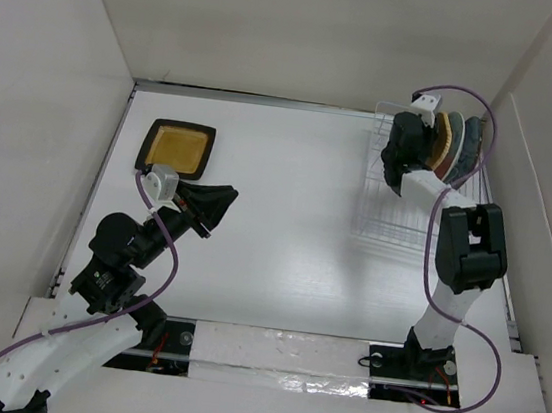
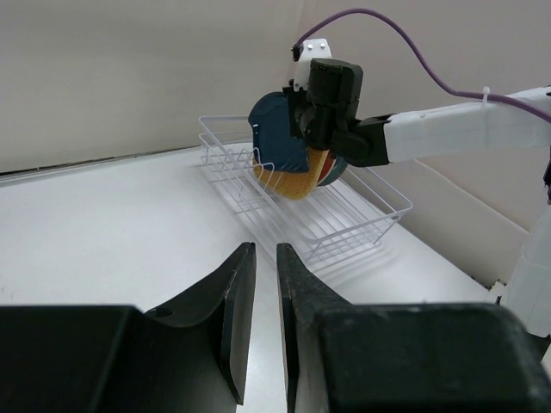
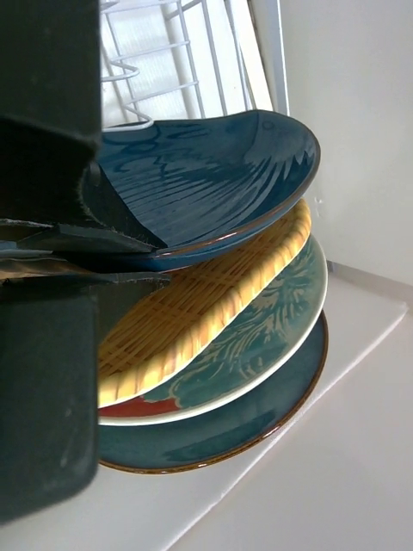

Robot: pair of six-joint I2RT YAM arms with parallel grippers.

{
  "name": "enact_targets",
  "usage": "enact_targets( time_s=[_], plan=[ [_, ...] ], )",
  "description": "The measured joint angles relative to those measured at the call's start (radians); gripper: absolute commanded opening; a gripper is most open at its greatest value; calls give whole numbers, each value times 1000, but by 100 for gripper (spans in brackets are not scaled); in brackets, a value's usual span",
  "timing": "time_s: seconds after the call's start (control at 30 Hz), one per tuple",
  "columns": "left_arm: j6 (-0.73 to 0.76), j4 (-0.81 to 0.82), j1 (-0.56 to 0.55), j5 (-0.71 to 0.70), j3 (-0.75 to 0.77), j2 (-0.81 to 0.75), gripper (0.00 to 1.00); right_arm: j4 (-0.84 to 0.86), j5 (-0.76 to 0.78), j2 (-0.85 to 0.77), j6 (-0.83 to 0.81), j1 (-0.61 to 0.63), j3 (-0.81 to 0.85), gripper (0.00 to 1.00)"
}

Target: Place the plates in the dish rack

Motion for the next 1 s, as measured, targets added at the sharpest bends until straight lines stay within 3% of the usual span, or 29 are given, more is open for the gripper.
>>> enact_targets(
  time_s=[0.03,0.13,0.43,0.83,0.9,1.0],
  plan=[
    [0,0,0,0,0,0,13,-5,0,-4,9,1,-2,27],
    [0,0,0,0,0,0,13,-58,-1,-9,37,22,-15,36],
    [0,0,0,0,0,-2,13,-166,-2,-3,32,104,-39,38],
    [0,0,0,0,0,-3,13,-261,-24,-27,92,100,-32,56],
    [0,0,0,0,0,-3,13,-302,-63,-60,118,105,-26,56],
    [0,0,0,0,0,-3,12,-341,-126,-123,154,138,3,34]
  ],
)
